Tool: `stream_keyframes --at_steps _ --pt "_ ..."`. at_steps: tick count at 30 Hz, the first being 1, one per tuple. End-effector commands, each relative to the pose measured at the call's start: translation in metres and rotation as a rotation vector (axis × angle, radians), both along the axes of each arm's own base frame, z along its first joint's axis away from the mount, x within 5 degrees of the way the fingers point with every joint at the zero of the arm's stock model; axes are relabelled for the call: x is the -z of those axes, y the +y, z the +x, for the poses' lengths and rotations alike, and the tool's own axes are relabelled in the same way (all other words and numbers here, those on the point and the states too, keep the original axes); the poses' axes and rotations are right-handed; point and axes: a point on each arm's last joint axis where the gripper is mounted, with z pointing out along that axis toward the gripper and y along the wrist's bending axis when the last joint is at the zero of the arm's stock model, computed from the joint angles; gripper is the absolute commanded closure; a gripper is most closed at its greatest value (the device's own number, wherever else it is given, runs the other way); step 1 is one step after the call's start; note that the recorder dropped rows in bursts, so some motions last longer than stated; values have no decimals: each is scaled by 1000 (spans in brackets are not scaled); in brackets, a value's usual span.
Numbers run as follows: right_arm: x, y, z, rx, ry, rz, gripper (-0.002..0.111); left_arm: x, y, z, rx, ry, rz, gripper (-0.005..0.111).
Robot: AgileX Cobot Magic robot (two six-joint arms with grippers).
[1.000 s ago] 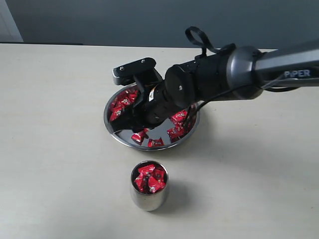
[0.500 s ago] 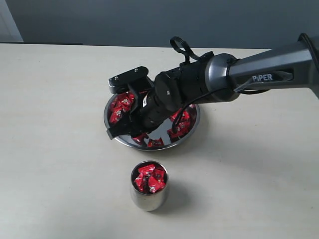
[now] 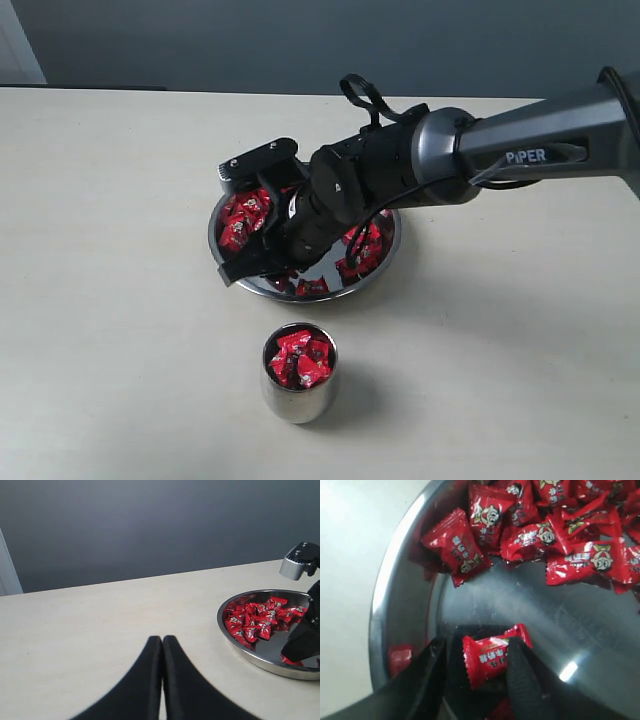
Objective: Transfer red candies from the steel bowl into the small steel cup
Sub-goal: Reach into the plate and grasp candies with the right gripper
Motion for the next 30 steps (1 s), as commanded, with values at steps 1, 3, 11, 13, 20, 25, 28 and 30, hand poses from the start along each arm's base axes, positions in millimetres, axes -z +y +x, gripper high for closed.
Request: stream_keyframes --at_steps 1,3,11,13,20,25,28,30 --pt "-2 -1 3 -4 -14 -5 69 1 0 0 -1 -5 -2 105" --pt "-2 -4 7 14 -17 0 69 1 0 0 -1 -5 -2 105" --pt "-1 -20 19 106 37 20 69 1 0 0 -1 -5 -2 105" --pt "-2 -20 18 125 52 38 69 1 0 0 -1 -3 -2 105" --pt "-2 -18 18 156 73 70 69 1 0 0 -1 -3 -2 105" --pt "-2 -18 17 155 74 69 69 1 0 0 -1 -3 -2 105" --pt "-2 -17 17 176 95 86 69 1 0 0 -1 -3 -2 105" --pt "-2 -17 17 181 99 90 69 1 0 0 -1 -3 -2 105"
